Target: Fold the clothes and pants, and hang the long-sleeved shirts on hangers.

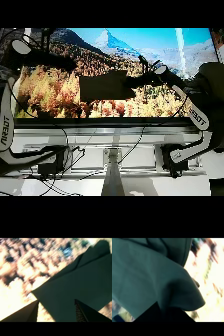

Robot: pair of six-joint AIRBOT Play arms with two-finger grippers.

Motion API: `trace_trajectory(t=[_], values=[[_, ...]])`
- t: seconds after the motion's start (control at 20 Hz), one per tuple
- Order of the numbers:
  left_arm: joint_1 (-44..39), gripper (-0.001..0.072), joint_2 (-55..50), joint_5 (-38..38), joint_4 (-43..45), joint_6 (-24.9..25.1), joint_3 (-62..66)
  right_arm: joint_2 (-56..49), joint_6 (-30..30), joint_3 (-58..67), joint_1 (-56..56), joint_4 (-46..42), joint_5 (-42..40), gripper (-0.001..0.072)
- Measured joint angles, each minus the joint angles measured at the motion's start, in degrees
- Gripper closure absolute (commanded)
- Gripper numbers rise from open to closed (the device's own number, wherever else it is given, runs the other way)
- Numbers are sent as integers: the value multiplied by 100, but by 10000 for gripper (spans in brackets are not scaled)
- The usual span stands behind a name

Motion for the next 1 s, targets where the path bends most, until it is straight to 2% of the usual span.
trace_trajectory(t=[0.15,0.3,0.7,0.8,0.85,1.0], values=[[133,318,282,-280,1027,-87,0,90,7,601,87,-439,-63,701],[184,318,584,-396,1681,-144,0,402,310,1150,-98,-1156,0,701],[186,319,1038,-605,2144,-168,0,2046,1340,1722,-1613,-2922,431,701],[186,426,1058,-695,2177,-251,0,2520,1759,1749,-2144,-3440,599,701],[186,449,1067,-741,2192,-317,0,2776,2024,1755,-2470,-3770,748,701],[186,449,1080,-905,2203,-455,0,3510,2664,1768,-3539,-4592,1158,700]])
